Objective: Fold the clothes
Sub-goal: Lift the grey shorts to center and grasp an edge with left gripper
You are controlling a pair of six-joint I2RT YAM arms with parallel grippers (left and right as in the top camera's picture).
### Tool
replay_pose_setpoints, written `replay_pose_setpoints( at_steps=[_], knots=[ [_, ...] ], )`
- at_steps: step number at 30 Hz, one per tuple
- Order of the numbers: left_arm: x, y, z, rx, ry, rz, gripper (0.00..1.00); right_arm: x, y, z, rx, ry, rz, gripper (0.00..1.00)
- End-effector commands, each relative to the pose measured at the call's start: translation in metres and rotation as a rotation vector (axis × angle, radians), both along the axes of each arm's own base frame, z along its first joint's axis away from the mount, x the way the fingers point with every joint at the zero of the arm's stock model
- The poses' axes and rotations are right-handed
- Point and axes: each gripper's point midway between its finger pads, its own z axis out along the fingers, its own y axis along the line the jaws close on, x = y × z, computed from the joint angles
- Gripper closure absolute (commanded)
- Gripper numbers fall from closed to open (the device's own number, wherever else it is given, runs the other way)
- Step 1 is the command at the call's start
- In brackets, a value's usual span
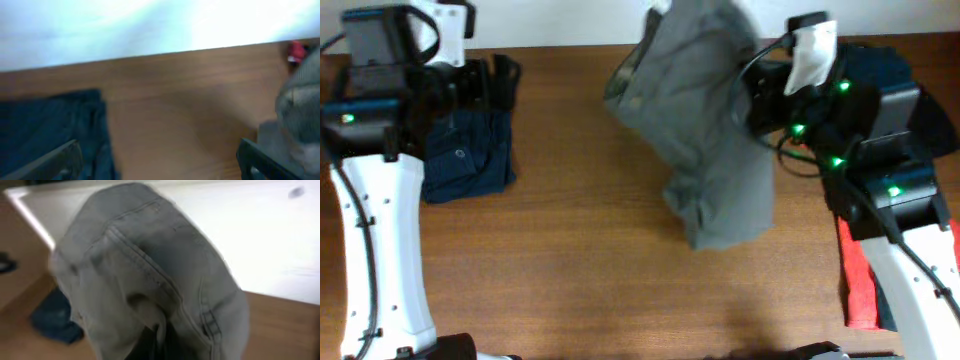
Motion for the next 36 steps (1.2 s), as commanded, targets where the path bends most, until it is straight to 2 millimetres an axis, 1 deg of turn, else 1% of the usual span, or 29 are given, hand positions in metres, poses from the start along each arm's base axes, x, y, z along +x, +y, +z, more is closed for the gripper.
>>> replay_pose_setpoints(
  at_steps=[1, 4, 5, 6, 8, 10, 12, 14, 17, 20, 24, 28, 33, 36],
  knots=[
    [-0.006, 0.0, 0.003, 0.001, 0.003, -0.004, 0.02, 0.0, 0.017, -0.009, -0.015, 0.041, 0.038, 0.96],
    [-0.005, 0.0, 0.003, 0.001, 0.003, -0.004, 0.02, 0.004, 0.035, -0.037, -0.033, 0.127, 0.076, 0.96],
    [-0.005, 0.0, 0.003, 0.001, 0.003, -0.004, 0.02, 0.005, 0.038, -0.042, -0.038, 0.144, 0.083, 0.96],
    [-0.006, 0.0, 0.002, 0.0, 0.009, -0.004, 0.04, 0.007, 0.046, -0.052, -0.043, 0.17, 0.103, 0.96],
    [-0.009, -0.002, -0.002, -0.004, 0.028, -0.01, 0.07, 0.008, 0.054, -0.061, -0.051, 0.191, 0.124, 0.96],
    [-0.012, -0.007, -0.009, -0.005, 0.06, -0.021, 0.07, 0.004, 0.065, -0.062, -0.066, 0.18, 0.176, 0.96],
    [-0.01, -0.017, -0.021, 0.015, 0.088, -0.073, 0.07, -0.004, 0.073, -0.061, -0.088, 0.164, 0.231, 0.96],
    [-0.007, -0.027, -0.028, 0.036, 0.09, -0.147, 0.07, -0.01, 0.076, -0.063, -0.103, 0.166, 0.267, 0.96],
    [-0.006, -0.059, -0.036, 0.044, 0.056, -0.372, 0.07, -0.021, 0.08, -0.072, -0.135, 0.19, 0.336, 0.96],
    [-0.001, -0.081, -0.041, 0.03, 0.005, -0.522, 0.07, -0.032, 0.083, -0.08, -0.153, 0.223, 0.382, 0.96],
    [0.013, -0.099, -0.049, -0.043, -0.024, -0.6, 0.07, -0.041, 0.088, -0.086, -0.162, 0.251, 0.411, 0.96],
    [0.019, -0.114, -0.063, -0.143, -0.004, -0.67, 0.06, -0.049, 0.098, -0.087, -0.178, 0.244, 0.453, 0.96],
    [0.019, -0.131, -0.078, -0.289, 0.03, -0.758, 0.06, -0.051, 0.1, -0.087, -0.18, 0.244, 0.46, 0.96],
    [0.016, -0.136, -0.078, -0.343, 0.033, -0.79, 0.06, -0.05, 0.099, -0.087, -0.181, 0.243, 0.457, 0.96]
  ],
)
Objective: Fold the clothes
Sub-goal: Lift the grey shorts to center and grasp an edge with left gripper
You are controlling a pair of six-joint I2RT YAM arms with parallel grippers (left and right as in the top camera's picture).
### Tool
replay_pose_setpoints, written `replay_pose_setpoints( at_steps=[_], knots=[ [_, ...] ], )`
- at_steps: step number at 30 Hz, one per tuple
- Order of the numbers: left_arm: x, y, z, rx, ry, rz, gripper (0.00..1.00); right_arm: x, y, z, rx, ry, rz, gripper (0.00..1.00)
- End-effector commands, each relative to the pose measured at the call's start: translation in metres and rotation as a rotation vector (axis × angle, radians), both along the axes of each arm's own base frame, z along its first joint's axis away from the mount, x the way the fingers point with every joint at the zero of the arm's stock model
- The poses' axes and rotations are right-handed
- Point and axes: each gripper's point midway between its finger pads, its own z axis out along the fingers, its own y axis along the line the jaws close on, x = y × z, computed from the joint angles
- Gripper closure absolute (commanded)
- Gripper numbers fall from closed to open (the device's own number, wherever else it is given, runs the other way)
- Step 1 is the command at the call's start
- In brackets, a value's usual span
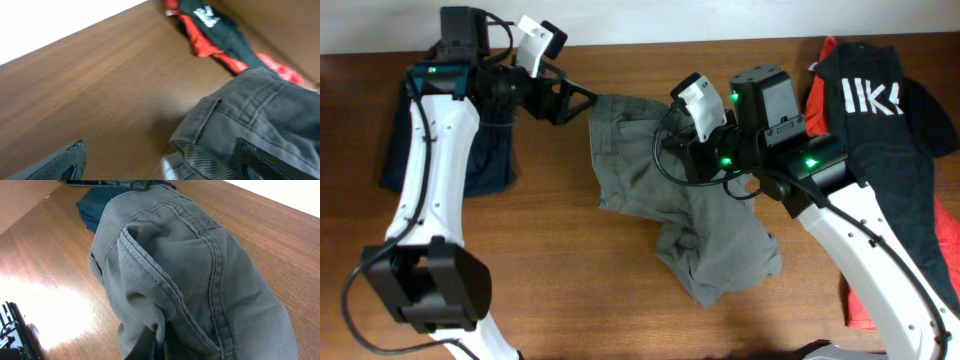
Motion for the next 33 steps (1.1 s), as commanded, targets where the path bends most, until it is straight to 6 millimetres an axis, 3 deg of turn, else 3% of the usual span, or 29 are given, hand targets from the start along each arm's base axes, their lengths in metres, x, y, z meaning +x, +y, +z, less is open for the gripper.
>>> replay_pose_setpoints(
  at_steps=[1, 7, 16, 29, 30, 32, 33],
  knots=[
    [-0.009, -0.016, 0.009, -0.128, 0.005, -0.1, 0.06, -0.006, 0.003, 0.023, 0.027, -0.058, 0.025, 0.96],
    [-0.017, -0.022, 0.018, -0.194, 0.022, -0.14, 0.06, -0.003, -0.001, 0.022, 0.009, -0.065, 0.003, 0.96],
    [-0.04, -0.019, -0.002, -0.141, 0.148, -0.139, 0.07, -0.003, -0.001, 0.021, 0.008, -0.062, 0.003, 0.96],
    [-0.05, -0.068, -0.013, -0.074, 0.083, -0.269, 0.09, -0.005, -0.001, 0.019, 0.008, -0.048, 0.004, 0.96],
    [-0.049, -0.071, -0.013, -0.063, 0.07, -0.271, 0.11, -0.005, -0.001, 0.019, 0.007, -0.045, 0.003, 0.96],
    [-0.044, -0.072, -0.012, -0.058, 0.041, -0.27, 0.3, -0.006, -0.002, 0.018, 0.004, -0.041, 0.003, 0.96],
    [-0.043, -0.072, -0.011, -0.059, 0.034, -0.269, 0.34, -0.006, -0.002, 0.018, 0.004, -0.041, 0.004, 0.96]
  ],
)
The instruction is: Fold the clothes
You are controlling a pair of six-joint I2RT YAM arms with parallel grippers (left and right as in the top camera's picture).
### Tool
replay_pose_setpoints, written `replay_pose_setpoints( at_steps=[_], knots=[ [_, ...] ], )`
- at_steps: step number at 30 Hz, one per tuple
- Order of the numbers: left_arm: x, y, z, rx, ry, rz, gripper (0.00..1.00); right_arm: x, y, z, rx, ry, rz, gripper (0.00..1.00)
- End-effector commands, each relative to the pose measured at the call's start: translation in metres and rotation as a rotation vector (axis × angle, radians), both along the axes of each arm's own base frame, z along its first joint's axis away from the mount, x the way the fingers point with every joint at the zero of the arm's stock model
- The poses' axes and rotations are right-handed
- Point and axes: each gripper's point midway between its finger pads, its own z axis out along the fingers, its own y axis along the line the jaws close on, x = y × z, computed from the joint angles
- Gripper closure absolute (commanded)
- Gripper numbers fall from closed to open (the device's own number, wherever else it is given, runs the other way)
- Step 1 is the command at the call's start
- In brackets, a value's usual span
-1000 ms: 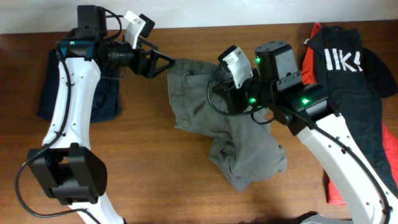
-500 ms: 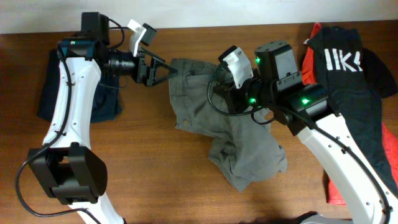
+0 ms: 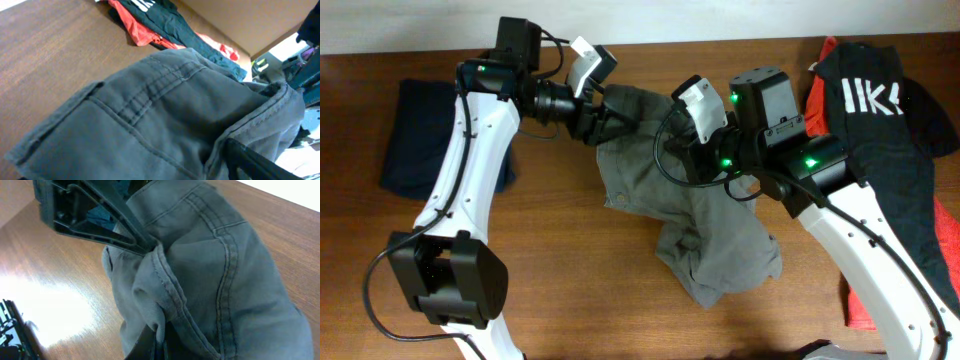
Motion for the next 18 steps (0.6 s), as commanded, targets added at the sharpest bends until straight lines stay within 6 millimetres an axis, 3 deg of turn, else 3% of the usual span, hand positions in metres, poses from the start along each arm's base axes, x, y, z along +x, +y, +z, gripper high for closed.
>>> replay_pose_setpoints(
  at_steps=[1, 4, 8, 11, 18],
  knots=[
    [0.011, 0.003, -0.004, 0.017, -0.046, 0.007, 0.41, -0.004, 0.001, 0.022, 0.021, -0.057, 0.014, 0.96],
    [0.022, 0.012, -0.001, 0.013, -0.051, 0.055, 0.7, -0.004, 0.001, 0.022, 0.021, -0.057, 0.013, 0.96],
    [0.046, 0.035, 0.004, -0.001, -0.017, 0.185, 0.99, -0.004, 0.001, 0.022, 0.021, -0.058, 0.013, 0.96],
    [0.058, 0.044, 0.022, -0.033, -0.034, 0.236, 0.99, -0.003, 0.0, 0.022, 0.014, -0.06, 0.005, 0.96],
    [0.058, 0.035, 0.063, -0.084, -0.112, 0.208, 0.99, -0.002, -0.002, 0.02, 0.003, -0.063, -0.003, 0.96]
  ],
)
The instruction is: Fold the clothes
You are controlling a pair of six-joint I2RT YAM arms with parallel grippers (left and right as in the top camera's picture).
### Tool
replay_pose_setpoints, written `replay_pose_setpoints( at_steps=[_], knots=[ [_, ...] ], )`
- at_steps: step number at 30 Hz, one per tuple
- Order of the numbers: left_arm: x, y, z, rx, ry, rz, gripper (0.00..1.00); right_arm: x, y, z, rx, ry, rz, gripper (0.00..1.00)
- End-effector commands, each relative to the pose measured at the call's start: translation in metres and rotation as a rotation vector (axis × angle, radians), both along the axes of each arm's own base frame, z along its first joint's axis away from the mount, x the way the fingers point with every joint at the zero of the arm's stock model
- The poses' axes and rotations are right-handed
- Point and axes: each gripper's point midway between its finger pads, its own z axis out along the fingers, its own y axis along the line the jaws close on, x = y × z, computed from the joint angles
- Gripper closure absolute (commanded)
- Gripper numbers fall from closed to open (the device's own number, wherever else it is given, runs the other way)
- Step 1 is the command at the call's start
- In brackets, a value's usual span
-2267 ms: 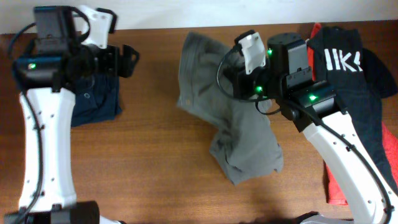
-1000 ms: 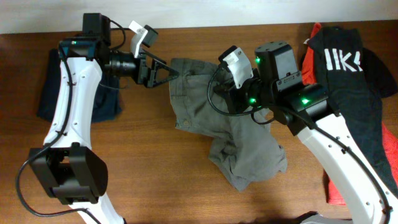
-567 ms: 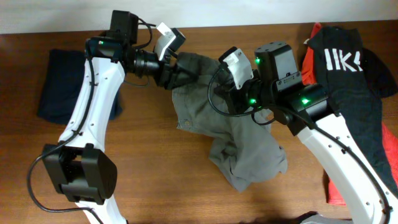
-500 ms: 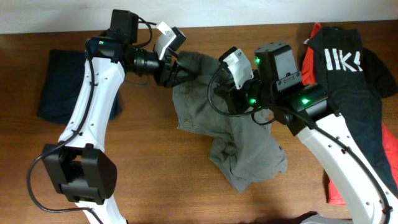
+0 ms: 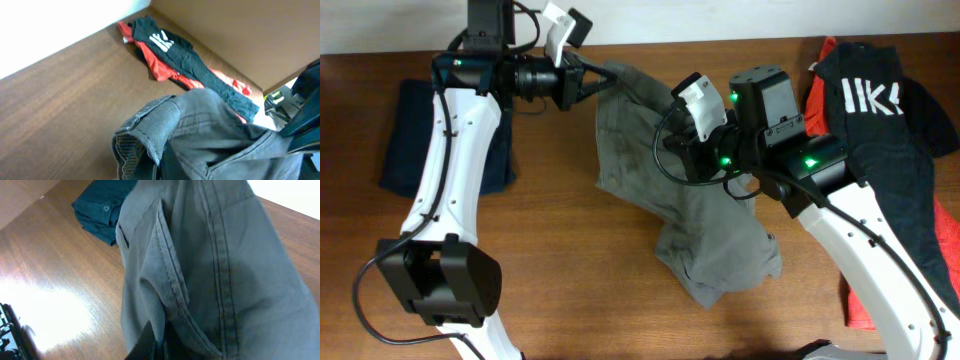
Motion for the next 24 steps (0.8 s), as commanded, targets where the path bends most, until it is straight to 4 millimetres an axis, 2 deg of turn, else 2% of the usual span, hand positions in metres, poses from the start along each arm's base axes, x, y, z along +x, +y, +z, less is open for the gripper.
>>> replay_pose_setpoints(
  at_steps=[1, 2, 3, 4, 6, 8, 11, 14, 18, 20, 24],
  knots=[
    [0.016, 0.014, 0.023, 0.002, -0.047, 0.068, 0.99, -0.004, -0.004, 0.017, -0.007, -0.047, -0.008, 0.96],
    [0.016, 0.014, 0.03, -0.003, -0.056, 0.071, 0.99, -0.002, -0.007, 0.016, -0.018, -0.052, -0.022, 0.92],
    [0.017, 0.014, 0.037, -0.008, -0.065, 0.076, 0.99, 0.001, -0.01, 0.015, -0.033, -0.058, -0.04, 0.82],
    [0.017, 0.015, 0.045, -0.013, -0.079, 0.08, 0.99, 0.004, -0.014, 0.015, -0.053, -0.07, -0.065, 0.65],
    [0.015, 0.015, 0.061, -0.017, -0.11, 0.083, 0.99, 0.009, -0.023, 0.015, -0.081, -0.086, -0.107, 0.38],
    [0.012, 0.016, 0.077, -0.019, -0.139, 0.083, 0.99, 0.012, -0.031, 0.017, -0.091, -0.091, -0.137, 0.22],
    [0.009, 0.019, 0.095, -0.004, -0.169, 0.108, 0.99, 0.016, -0.045, 0.019, -0.075, -0.073, -0.191, 0.14],
    [0.004, 0.02, 0.112, 0.012, -0.193, 0.135, 0.99, 0.019, -0.063, 0.014, -0.08, -0.038, -0.236, 0.13],
    [-0.002, 0.02, 0.124, 0.025, -0.215, 0.148, 0.99, 0.022, -0.08, 0.001, -0.102, 0.013, -0.278, 0.12],
    [-0.002, 0.019, 0.124, 0.04, -0.214, 0.16, 0.99, 0.028, -0.091, -0.01, -0.116, 0.048, -0.306, 0.12],
    [0.0, 0.023, 0.117, 0.071, -0.193, 0.19, 0.99, 0.045, -0.112, -0.046, -0.126, 0.163, -0.385, 0.12]
  ],
)
